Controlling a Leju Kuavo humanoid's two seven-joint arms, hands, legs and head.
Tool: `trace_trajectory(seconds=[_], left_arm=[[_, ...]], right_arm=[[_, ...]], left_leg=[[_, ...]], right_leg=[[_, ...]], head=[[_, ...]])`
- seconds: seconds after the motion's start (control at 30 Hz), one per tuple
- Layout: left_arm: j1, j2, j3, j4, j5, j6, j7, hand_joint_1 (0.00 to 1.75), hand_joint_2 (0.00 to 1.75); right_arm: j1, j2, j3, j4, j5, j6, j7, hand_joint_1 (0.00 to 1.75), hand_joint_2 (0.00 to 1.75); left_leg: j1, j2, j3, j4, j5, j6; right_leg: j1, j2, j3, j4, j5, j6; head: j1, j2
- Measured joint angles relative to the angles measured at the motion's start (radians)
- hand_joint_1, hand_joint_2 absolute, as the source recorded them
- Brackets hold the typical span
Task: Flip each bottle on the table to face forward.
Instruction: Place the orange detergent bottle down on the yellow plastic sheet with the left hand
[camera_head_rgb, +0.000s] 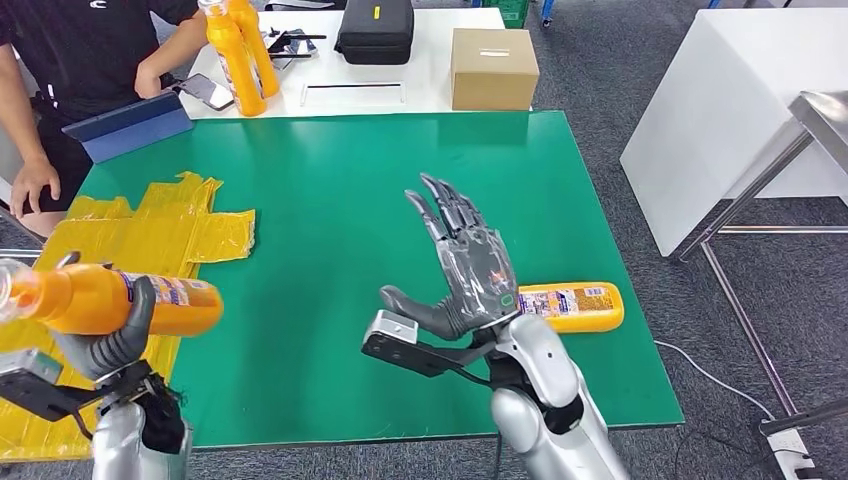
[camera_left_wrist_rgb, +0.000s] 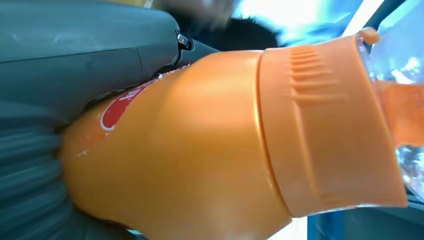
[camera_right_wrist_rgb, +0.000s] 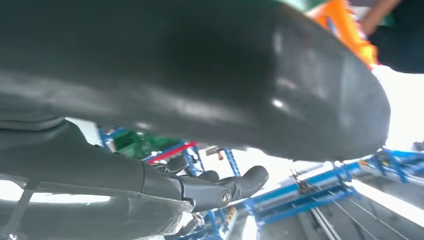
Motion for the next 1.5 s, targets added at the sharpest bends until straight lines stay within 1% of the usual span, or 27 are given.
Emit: trace_trajectory(seconds=[0.07,0.17,0.23,0.33,0.37,0.43,0.5,0.7,0.77,0.93,1.0,1.07,1.17,1.23,1.27,1.5], left_arm=[[-0.036,0.018,0.011,0.029,-0.152,0.098,-0.002,1.75,1.75],[-0.090,0.044,0.017,0.118,-0.389,0.234,0.028,1.75,1.75],[-0.128,0.058,0.017,0.196,-0.524,0.328,0.040,1.75,1.75],[-0.206,0.077,0.005,0.352,-0.746,0.479,0.076,1.75,1.75],[-0.228,0.084,0.001,0.403,-0.825,0.519,0.094,1.75,1.75],[-0.254,0.092,-0.002,0.469,-0.942,0.561,0.125,1.75,1.75],[-0.269,0.095,-0.002,0.511,-0.987,0.570,0.139,1.75,1.75],[-0.301,0.100,-0.002,0.596,-1.018,0.571,0.149,1.75,1.75],[-0.305,0.100,0.002,0.612,-1.094,0.571,0.163,1.75,1.75],[-0.305,0.090,0.027,0.631,-1.368,0.571,0.214,1.75,1.75],[-0.301,0.083,0.033,0.632,-1.458,0.572,0.256,1.75,1.75],[-0.292,0.083,0.024,0.632,-1.507,0.572,0.322,1.75,1.75],[-0.274,0.102,-0.032,0.634,-1.525,0.572,0.459,1.75,1.75],[-0.266,0.129,-0.093,0.640,-1.527,0.572,0.553,1.75,1.75],[-0.264,0.144,-0.125,0.645,-1.528,0.572,0.585,1.75,1.75],[-0.262,0.229,-0.301,0.699,-1.528,0.572,0.708,1.75,1.75]], right_arm=[[0.039,-0.007,-0.024,-0.013,0.016,0.006,-0.015,0.00,0.00],[0.071,-0.011,-0.042,-0.018,0.026,0.020,-0.027,0.00,0.00],[0.081,-0.011,-0.047,-0.018,0.026,0.025,-0.032,0.00,0.00],[0.084,-0.011,-0.049,-0.010,0.026,0.030,-0.042,0.00,0.00],[0.084,-0.011,-0.049,-0.005,0.026,0.032,-0.045,0.00,0.00],[0.085,-0.012,-0.049,0.007,0.026,0.035,-0.049,0.00,0.00],[0.085,-0.013,-0.049,0.015,0.025,0.036,-0.050,0.00,0.00],[0.086,-0.013,-0.049,0.033,0.023,0.036,-0.052,0.00,0.00],[0.085,-0.013,-0.049,0.040,0.019,0.034,-0.057,0.00,0.00],[0.085,-0.013,-0.049,0.059,0.008,0.027,-0.067,0.00,0.00],[0.085,-0.015,-0.047,0.069,0.003,0.020,-0.075,0.00,0.00],[0.084,-0.019,-0.042,0.083,-0.009,0.009,-0.090,0.00,0.00],[0.078,-0.034,-0.030,0.114,-0.037,-0.010,-0.112,0.00,0.00],[0.074,-0.046,-0.021,0.132,-0.051,-0.018,-0.120,0.00,0.00],[0.073,-0.050,-0.018,0.140,-0.055,-0.020,-0.122,0.00,0.00],[0.064,-0.071,0.002,0.171,-0.071,-0.022,-0.123,0.00,0.00]], left_leg=[[0.000,-0.001,0.000,0.000,0.000,0.000],[0.000,-0.001,0.000,0.000,0.000,0.000],[0.000,0.000,0.000,0.000,0.000,0.000],[0.000,-0.001,0.000,0.000,0.001,0.001],[0.000,-0.001,0.000,0.000,0.001,0.002],[0.000,0.000,0.000,0.000,0.002,0.002],[-0.001,0.001,-0.001,0.000,0.002,0.002],[-0.002,0.000,-0.001,0.000,0.001,0.002],[-0.002,0.000,-0.001,0.000,0.001,0.002],[-0.002,0.000,-0.001,0.000,0.002,0.002],[-0.002,0.000,-0.001,0.000,0.002,0.002],[-0.002,0.000,-0.002,0.000,0.002,0.002],[-0.002,0.001,-0.002,0.000,0.002,0.002],[-0.001,0.000,-0.002,0.000,0.002,0.002],[-0.001,0.000,-0.002,0.000,0.002,0.002],[0.000,0.000,-0.002,0.000,0.002,0.002]], right_leg=[[0.000,-0.001,0.000,0.000,0.000,0.000],[0.000,-0.001,0.000,0.000,0.000,0.000],[0.000,0.000,0.000,0.000,0.000,0.000],[0.000,-0.001,0.000,0.000,0.000,0.000],[0.000,-0.001,0.001,0.000,0.000,0.001],[0.000,-0.001,0.001,0.001,0.001,0.001],[0.000,0.000,0.000,0.001,0.001,0.002],[0.000,-0.001,-0.001,0.000,0.001,0.002],[0.000,-0.001,-0.001,0.000,0.001,0.002],[0.000,-0.001,-0.001,0.000,0.001,0.002],[0.000,-0.001,0.000,0.000,0.001,0.002],[0.000,-0.001,0.000,0.000,0.001,0.002],[0.000,-0.001,0.000,0.000,0.001,0.002],[0.000,-0.001,-0.001,0.000,0.001,0.002],[0.000,-0.001,-0.001,0.000,0.001,0.002],[0.000,-0.001,-0.001,0.000,0.001,0.002]], head=[[0.000,0.000],[0.000,0.000],[0.000,0.000],[0.000,0.000],[0.000,0.000],[0.000,0.000],[0.000,0.000],[0.000,0.000],[0.000,0.000],[0.000,0.000],[0.000,0.000],[0.000,0.000],[0.000,0.000],[0.000,0.000],[0.000,0.000],[0.000,0.000]])
